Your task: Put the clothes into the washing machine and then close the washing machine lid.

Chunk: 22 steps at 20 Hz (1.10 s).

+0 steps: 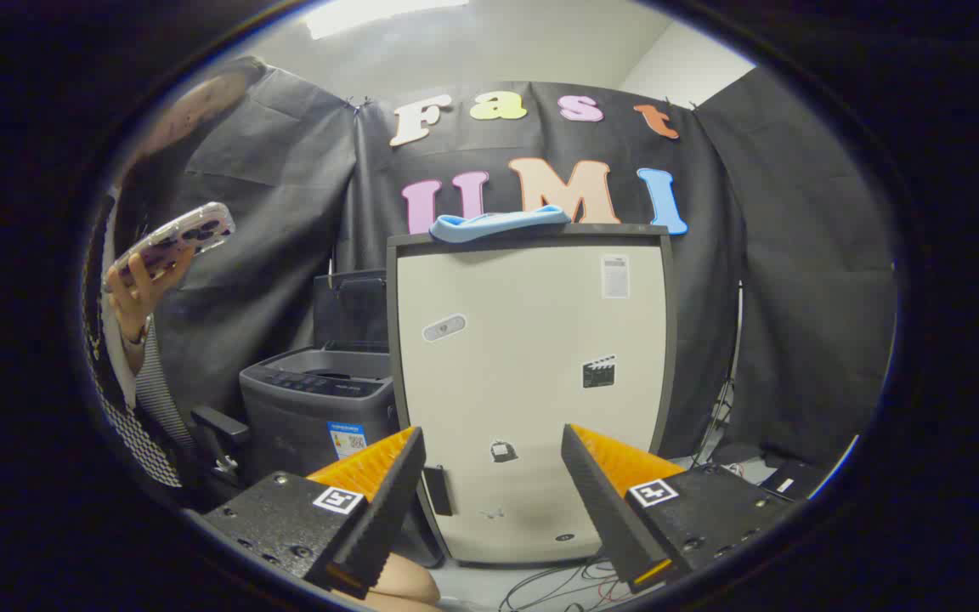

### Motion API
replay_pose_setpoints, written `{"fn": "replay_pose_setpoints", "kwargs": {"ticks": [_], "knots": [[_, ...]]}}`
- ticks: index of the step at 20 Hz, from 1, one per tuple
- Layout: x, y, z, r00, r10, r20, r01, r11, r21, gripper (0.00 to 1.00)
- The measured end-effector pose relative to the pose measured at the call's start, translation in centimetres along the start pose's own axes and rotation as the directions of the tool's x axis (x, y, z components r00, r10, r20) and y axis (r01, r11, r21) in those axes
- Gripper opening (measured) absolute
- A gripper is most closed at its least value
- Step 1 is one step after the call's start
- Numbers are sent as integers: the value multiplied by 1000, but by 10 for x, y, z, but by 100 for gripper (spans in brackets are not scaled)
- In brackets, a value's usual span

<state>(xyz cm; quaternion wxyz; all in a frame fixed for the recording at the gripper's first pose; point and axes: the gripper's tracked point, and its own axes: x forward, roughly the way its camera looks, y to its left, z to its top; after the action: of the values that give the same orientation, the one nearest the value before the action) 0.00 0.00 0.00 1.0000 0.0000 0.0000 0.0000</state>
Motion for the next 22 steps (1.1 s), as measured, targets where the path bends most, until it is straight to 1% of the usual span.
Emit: {"fn": "replay_pose_setpoints", "kwargs": {"ticks": [22], "knots": [[0, -1, 0, 1000, -7, -2, 7, 1000, 1, 98]]}}
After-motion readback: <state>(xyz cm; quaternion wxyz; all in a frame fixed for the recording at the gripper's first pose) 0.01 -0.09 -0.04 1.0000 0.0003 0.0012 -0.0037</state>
